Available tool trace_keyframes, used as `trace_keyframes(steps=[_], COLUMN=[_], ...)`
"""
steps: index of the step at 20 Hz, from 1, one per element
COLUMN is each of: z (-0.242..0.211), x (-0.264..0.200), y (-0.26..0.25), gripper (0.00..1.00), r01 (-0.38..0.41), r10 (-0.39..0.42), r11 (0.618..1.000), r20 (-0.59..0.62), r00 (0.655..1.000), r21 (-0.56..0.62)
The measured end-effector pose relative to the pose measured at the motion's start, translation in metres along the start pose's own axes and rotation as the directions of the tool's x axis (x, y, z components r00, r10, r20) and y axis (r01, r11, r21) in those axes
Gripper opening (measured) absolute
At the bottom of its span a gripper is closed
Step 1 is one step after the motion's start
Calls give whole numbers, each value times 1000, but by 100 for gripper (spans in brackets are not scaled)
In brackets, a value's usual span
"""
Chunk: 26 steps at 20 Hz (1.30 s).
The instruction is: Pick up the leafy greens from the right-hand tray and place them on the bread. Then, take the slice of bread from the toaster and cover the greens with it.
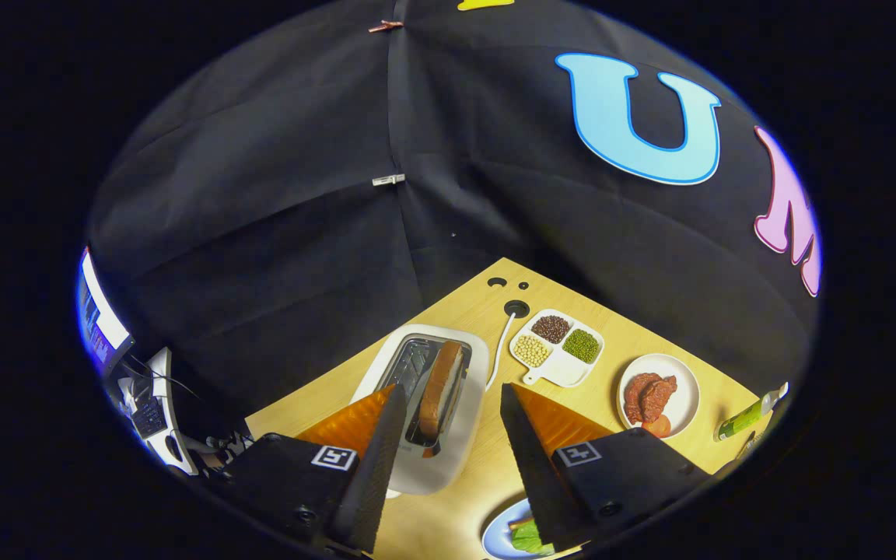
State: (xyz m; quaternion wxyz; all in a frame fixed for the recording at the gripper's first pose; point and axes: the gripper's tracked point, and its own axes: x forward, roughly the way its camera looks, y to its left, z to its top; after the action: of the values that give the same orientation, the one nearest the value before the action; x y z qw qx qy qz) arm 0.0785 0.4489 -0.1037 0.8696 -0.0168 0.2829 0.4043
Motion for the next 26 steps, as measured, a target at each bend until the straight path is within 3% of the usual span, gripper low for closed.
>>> trace_keyframes(steps=[14,20,24,26], z=[-16,-24,-26,-21], x=[63,83,83,79], y=[0,-1,5,8], gripper=[77,47,18,16], r01=[64,101,91,78], r10=[-62,-100,-81,-66], r11=[998,995,995,996], r20=[-140,-188,-226,-215], r00=[988,977,971,974], r21=[12,-5,33,46])
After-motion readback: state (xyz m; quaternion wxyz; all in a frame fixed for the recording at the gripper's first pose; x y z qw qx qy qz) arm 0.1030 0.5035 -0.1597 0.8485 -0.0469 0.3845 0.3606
